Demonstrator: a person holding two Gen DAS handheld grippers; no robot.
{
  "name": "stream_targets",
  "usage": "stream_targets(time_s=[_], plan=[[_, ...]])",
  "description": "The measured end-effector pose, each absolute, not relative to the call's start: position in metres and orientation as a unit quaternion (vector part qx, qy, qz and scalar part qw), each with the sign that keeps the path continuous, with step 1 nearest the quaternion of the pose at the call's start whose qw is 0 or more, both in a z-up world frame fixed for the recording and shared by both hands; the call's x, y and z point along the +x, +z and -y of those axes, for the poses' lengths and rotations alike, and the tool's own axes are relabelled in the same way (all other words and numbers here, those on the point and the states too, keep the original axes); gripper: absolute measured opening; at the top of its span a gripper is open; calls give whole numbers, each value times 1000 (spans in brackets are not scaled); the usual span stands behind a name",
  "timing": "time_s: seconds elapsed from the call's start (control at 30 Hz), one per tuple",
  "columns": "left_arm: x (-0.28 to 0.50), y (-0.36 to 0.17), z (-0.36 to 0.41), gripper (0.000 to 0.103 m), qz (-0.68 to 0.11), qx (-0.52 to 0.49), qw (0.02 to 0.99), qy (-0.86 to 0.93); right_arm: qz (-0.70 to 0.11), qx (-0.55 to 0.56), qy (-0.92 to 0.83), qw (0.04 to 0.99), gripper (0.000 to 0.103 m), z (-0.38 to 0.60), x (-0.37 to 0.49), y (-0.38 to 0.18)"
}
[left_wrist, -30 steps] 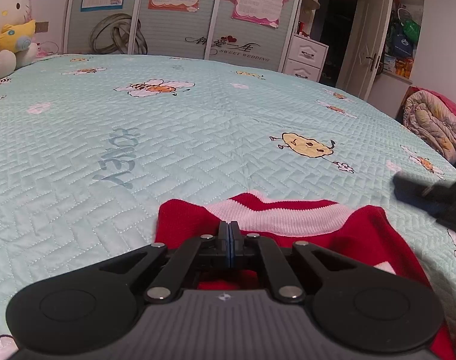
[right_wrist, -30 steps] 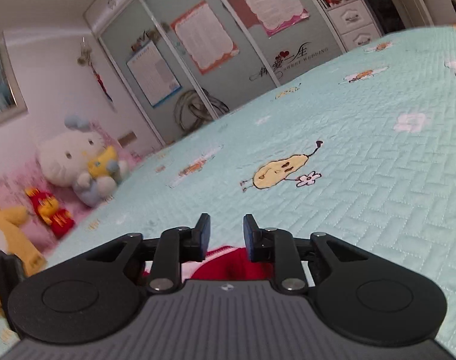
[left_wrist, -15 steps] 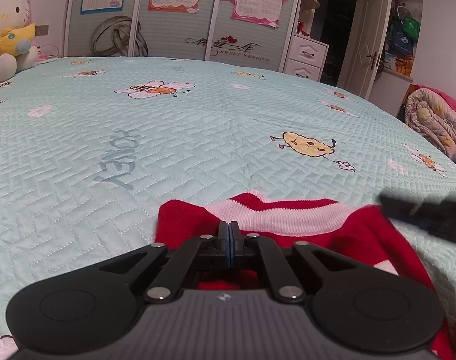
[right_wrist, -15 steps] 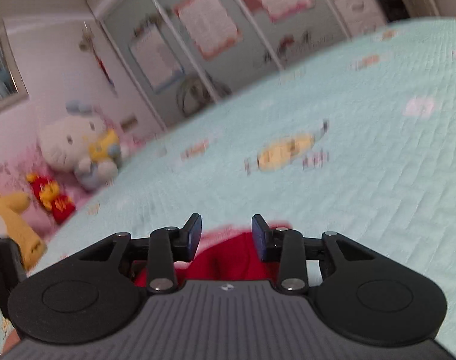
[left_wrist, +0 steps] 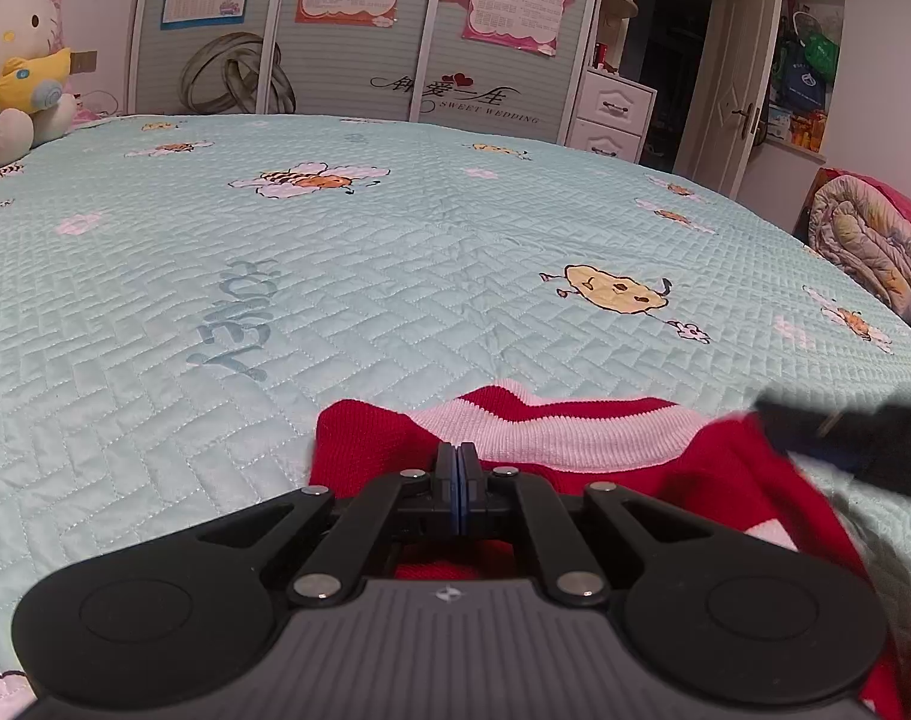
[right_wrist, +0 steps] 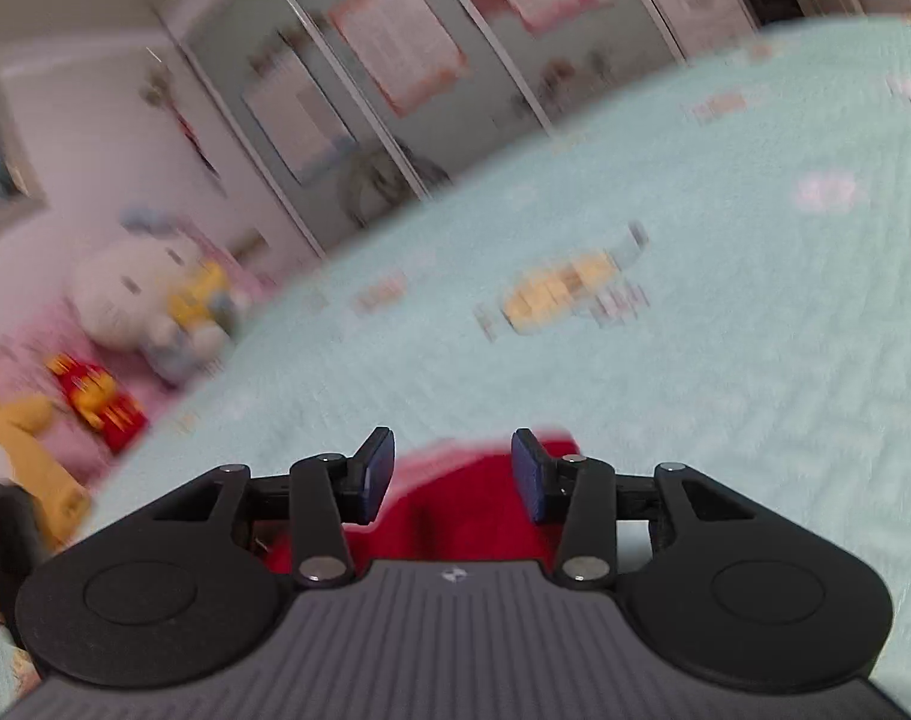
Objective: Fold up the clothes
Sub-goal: 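Open the right gripper while the left gripper holds the striped hem down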
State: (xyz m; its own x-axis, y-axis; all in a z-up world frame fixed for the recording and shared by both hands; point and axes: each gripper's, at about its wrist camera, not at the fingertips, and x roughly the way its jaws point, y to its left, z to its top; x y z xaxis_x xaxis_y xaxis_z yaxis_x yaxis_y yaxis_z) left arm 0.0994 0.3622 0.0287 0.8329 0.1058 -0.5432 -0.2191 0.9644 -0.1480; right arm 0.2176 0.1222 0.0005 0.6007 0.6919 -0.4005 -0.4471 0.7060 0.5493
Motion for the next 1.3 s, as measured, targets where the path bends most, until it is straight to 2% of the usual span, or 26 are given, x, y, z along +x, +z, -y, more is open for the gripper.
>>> stream_targets(time_s=[0.23,0.63,0.83,0.97,1.0,1.03,1.17,1.3], plan=[[99,30,-365,5,-274,-110,952,82,-297,263,348,849,45,-105,223,-7],[61,67,-419,4,-181,-248,951,30,-253,351,384,816,45,-73,226,-4],[89,44,-417,0,-247,-262,932,37,-278,347,401,801,45,-84,224,-10],[106,19,-409,3,-293,-265,918,15,-313,335,401,793,45,-95,228,-20],[107,20,-406,3,-295,-254,921,16,-331,325,399,791,38,-100,231,-26],[109,22,-405,3,-302,-245,921,16,-334,322,398,791,36,-103,231,-29],[111,32,-403,3,-324,-226,918,24,-330,318,401,793,36,-103,227,-28],[83,57,-389,4,-304,-219,927,16,-326,335,405,786,37,-96,228,-27]])
